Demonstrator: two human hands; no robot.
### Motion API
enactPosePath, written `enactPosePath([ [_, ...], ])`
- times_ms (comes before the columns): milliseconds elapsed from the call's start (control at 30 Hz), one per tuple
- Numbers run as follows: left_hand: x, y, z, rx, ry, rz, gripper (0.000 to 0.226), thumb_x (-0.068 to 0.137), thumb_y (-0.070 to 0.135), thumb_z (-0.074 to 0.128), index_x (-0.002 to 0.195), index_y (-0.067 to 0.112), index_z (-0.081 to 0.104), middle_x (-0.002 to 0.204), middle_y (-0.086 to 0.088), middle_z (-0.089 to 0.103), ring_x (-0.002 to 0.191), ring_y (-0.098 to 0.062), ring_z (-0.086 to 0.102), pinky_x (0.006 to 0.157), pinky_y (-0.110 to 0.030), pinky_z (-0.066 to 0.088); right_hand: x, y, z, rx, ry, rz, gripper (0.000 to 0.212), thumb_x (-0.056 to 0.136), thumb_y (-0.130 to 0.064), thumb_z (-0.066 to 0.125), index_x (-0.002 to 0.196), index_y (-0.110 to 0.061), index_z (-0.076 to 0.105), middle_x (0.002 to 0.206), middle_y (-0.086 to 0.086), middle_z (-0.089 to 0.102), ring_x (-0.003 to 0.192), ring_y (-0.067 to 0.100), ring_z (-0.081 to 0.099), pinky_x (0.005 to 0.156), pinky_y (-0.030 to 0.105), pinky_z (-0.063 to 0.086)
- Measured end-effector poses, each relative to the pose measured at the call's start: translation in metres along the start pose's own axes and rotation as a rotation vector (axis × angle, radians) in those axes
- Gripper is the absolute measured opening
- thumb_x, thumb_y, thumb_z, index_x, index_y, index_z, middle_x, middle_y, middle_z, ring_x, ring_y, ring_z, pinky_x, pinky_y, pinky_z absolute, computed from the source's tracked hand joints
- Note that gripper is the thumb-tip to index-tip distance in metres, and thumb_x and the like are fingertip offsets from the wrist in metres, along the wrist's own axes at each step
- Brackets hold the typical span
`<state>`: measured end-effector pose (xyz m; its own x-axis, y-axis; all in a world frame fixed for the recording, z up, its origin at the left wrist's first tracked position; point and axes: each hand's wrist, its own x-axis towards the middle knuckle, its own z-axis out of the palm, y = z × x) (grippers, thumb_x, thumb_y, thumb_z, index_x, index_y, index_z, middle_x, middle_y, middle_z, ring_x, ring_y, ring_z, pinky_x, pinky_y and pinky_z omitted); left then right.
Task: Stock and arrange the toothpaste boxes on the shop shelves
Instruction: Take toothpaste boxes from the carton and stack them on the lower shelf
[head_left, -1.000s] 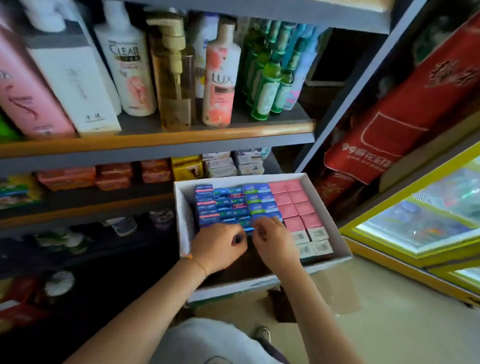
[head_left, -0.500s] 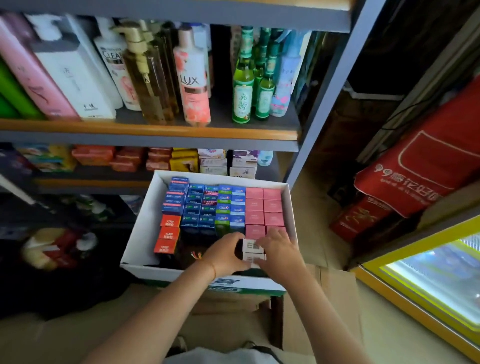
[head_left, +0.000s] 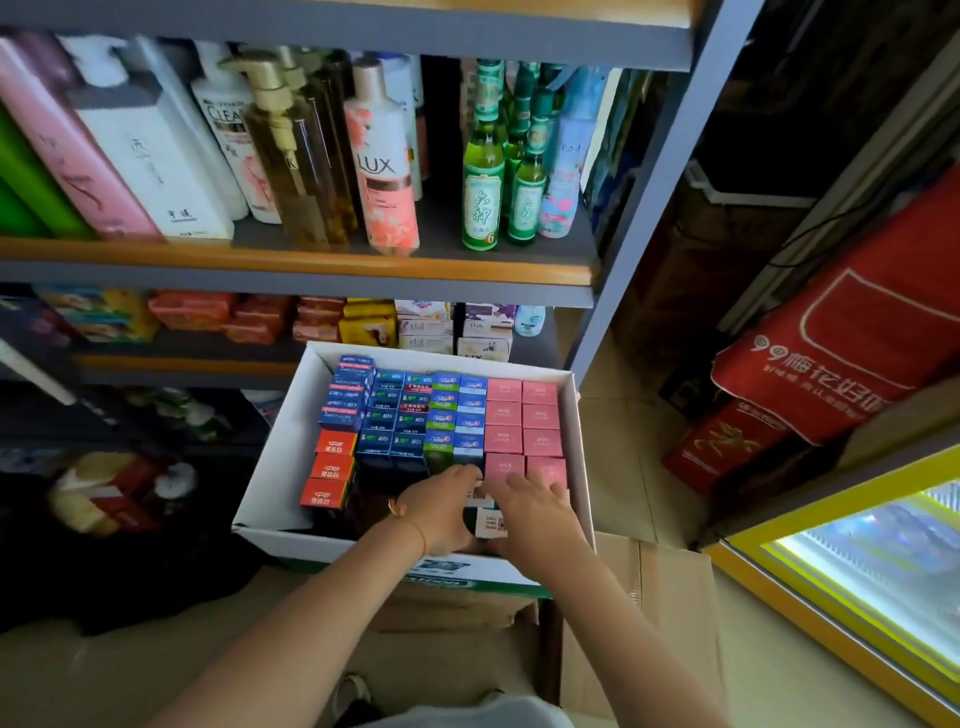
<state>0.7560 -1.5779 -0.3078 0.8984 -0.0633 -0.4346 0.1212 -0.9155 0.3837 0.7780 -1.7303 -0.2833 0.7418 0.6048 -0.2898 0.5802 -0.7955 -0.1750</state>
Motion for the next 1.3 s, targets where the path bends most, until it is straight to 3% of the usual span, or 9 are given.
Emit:
enactPosePath([
  [300, -0.002, -0.028, -0.016, 0.042, 0.079, -0.054, 0.027, 0.088, 0.019, 0.064, 0.112, 0.030, 0.058, 0.114, 0.007, 0.064, 0.100, -0.014, 0.061, 0.079, -0.033, 0.054, 0.003, -0.001, 0.002, -0.093, -0.022, 0.002, 0.035, 0.090, -0.029, 0.062, 0.121, -0.015, 0.054, 0.125, 0.006, 0.055, 0.119, 0.026, 0.043, 0.100, 0.039, 0.033],
  [533, -0.036, -0.040, -0.082, -0.318, 0.225, -0.029, 0.036, 0.076, 0.021, 0.082, 0.107, 0.019, 0.066, 0.106, 0.007, 0.065, 0.097, -0.010, 0.061, 0.080, -0.027, 0.052, 0.009, 0.003, 0.000, -0.086, -0.062, -0.025, 0.034, 0.088, -0.034, 0.065, 0.117, -0.018, 0.060, 0.122, 0.003, 0.053, 0.118, 0.024, 0.042, 0.098, 0.038, 0.033],
  [600, -0.049, -0.041, -0.101, -0.657, 0.343, -0.064, 0.030, 0.078, 0.013, 0.080, 0.104, 0.019, 0.068, 0.107, 0.004, 0.071, 0.097, -0.012, 0.067, 0.084, -0.033, 0.056, 0.008, 0.002, -0.010, 0.091, -0.018, -0.053, 0.033, 0.085, -0.037, 0.068, 0.113, -0.021, 0.062, 0.115, -0.002, 0.055, 0.113, 0.019, 0.046, 0.094, 0.032, 0.037],
  [700, -0.063, -0.038, -0.125, -1.476, 0.451, -0.056, 0.020, 0.083, 0.007, 0.070, 0.102, 0.012, 0.067, 0.097, -0.006, 0.075, 0.086, -0.018, 0.071, 0.073, -0.032, 0.058, -0.001, 0.000, -0.037, 0.675, 0.123, -0.040, 0.029, 0.082, -0.019, 0.078, 0.108, -0.018, 0.066, 0.098, -0.018, 0.061, 0.093, -0.002, 0.061, 0.077, 0.012, 0.046],
  [800, -0.070, -0.035, -0.135, -1.889, 0.431, -0.078, 0.025, 0.082, 0.028, 0.065, 0.101, 0.013, 0.065, 0.085, -0.007, 0.069, 0.071, -0.018, 0.069, 0.062, -0.029, 0.057, -0.008, 0.002, -0.066, 1.249, 0.297, -0.011, 0.027, 0.083, -0.003, 0.074, 0.108, -0.005, 0.065, 0.103, -0.002, 0.074, 0.096, 0.007, 0.070, 0.080, 0.022, 0.055],
  [967, -0.077, -0.025, -0.117, -2.121, 0.177, -0.189, 0.039, 0.095, 0.048, 0.051, 0.099, 0.011, 0.064, 0.079, -0.012, 0.065, 0.063, -0.023, 0.069, 0.057, -0.029, 0.059, 0.001, 0.010, -0.094, 1.925, 0.386, 0.134, 0.035, 0.088, -0.031, 0.069, 0.112, -0.006, 0.063, 0.104, 0.014, 0.070, 0.095, 0.026, 0.067, 0.084, 0.041, 0.054],
  [1067, -0.077, -0.031, -0.102, -2.126, 0.089, -0.311, 0.038, 0.098, 0.043, 0.049, 0.107, 0.009, 0.063, 0.080, -0.016, 0.069, 0.063, -0.026, 0.071, 0.056, -0.032, 0.060, 0.004, 0.008, -0.088, 2.177, 0.212, 0.347, 0.045, 0.087, -0.050, 0.063, 0.112, -0.013, 0.065, 0.101, 0.012, 0.070, 0.088, 0.026, 0.067, 0.087, 0.042, 0.050],
  [1200, -0.079, -0.027, -0.090, -2.022, 0.033, -0.386, 0.028, 0.098, 0.022, 0.045, 0.114, 0.002, 0.057, 0.088, -0.025, 0.067, 0.077, -0.036, 0.071, 0.056, -0.040, 0.061, -0.001, 0.003, -0.066, 2.137, 0.044, 0.497, 0.058, 0.072, -0.061, 0.077, 0.104, -0.013, 0.069, 0.088, 0.009, 0.068, 0.067, 0.020, 0.068, 0.060, 0.033, 0.056],
  [1300, -0.079, -0.013, -0.082, -1.931, -0.029, -0.405, 0.029, 0.099, 0.018, 0.048, 0.119, -0.001, 0.058, 0.094, -0.026, 0.067, 0.081, -0.035, 0.069, 0.055, -0.038, 0.060, -0.002, -0.010, -0.061, 2.113, 0.016, 0.559, 0.042, 0.090, -0.050, 0.061, 0.081, -0.012, 0.078, 0.078, 0.012, 0.072, 0.055, 0.021, 0.067, 0.052, 0.029, 0.055],
])
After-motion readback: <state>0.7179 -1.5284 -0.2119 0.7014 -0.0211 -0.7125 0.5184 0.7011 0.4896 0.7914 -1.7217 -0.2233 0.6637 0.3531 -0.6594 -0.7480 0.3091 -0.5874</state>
